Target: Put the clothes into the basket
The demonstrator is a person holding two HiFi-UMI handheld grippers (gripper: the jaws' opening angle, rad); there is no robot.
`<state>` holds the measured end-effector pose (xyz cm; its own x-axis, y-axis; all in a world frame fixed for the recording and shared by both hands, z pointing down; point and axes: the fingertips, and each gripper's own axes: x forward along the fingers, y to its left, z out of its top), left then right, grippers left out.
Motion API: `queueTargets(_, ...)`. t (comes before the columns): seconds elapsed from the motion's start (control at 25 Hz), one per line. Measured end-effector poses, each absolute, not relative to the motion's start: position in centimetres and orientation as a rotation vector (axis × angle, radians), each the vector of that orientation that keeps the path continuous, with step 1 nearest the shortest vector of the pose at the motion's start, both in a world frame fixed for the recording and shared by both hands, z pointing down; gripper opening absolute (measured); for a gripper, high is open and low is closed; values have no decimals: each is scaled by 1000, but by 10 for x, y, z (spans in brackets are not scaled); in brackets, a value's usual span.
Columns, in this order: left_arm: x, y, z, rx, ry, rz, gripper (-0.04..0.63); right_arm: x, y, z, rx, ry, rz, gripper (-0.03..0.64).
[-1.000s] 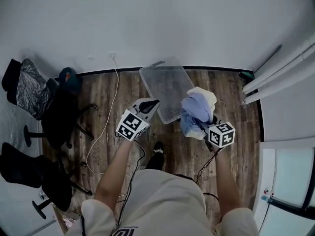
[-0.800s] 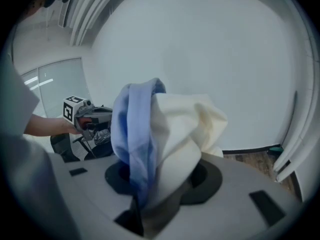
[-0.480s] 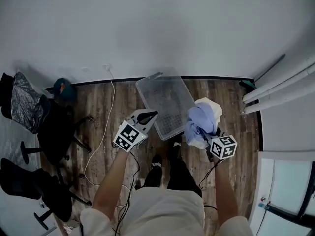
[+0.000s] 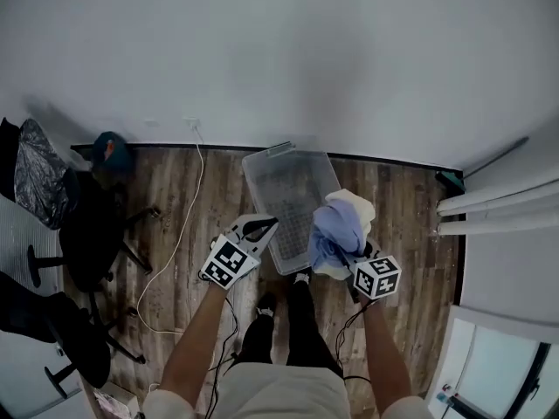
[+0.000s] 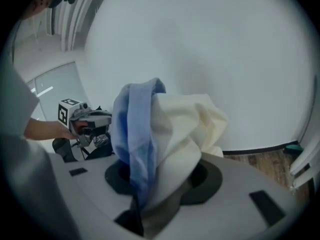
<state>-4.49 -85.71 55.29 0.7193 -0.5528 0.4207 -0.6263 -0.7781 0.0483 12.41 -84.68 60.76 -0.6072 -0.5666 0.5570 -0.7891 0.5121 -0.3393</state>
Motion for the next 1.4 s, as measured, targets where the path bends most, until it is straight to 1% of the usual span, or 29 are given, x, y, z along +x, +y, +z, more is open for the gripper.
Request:
queueTargets(0.16, -18, -872, 586, 2732, -898, 586, 14, 117, -869, 641, 1086, -2369, 833, 176)
queueTargets(0.28, -3, -886, 634, 2713, -888, 614, 14, 113, -886, 678, 1077, -2380, 817, 176)
queueTargets(0.44, -10, -909, 723, 2623, -907, 618, 14, 93, -908, 754, 1061, -2369, 805, 176)
queueTargets(0.68, -14, -927, 844, 2564, -1005, 602, 14, 96, -919, 889, 1011, -2328, 831, 176)
queueTargets(0.84, -17, -924, 906, 2526, -1009, 614, 14, 100, -926, 950, 985, -2290, 826, 176)
queueTargets(1.0, -17, -914, 921, 2523, -1016, 586, 14, 99, -936, 989, 970, -2262, 788, 176)
queueTargets(1.24, -18, -903, 918, 2567, -969, 545, 14, 73, -978, 1050, 925, -2209, 703, 176)
queueTargets(1.4, -23, -895, 922, 2593, -926, 578, 14, 55, -994, 1091, 916, -2155, 717, 178)
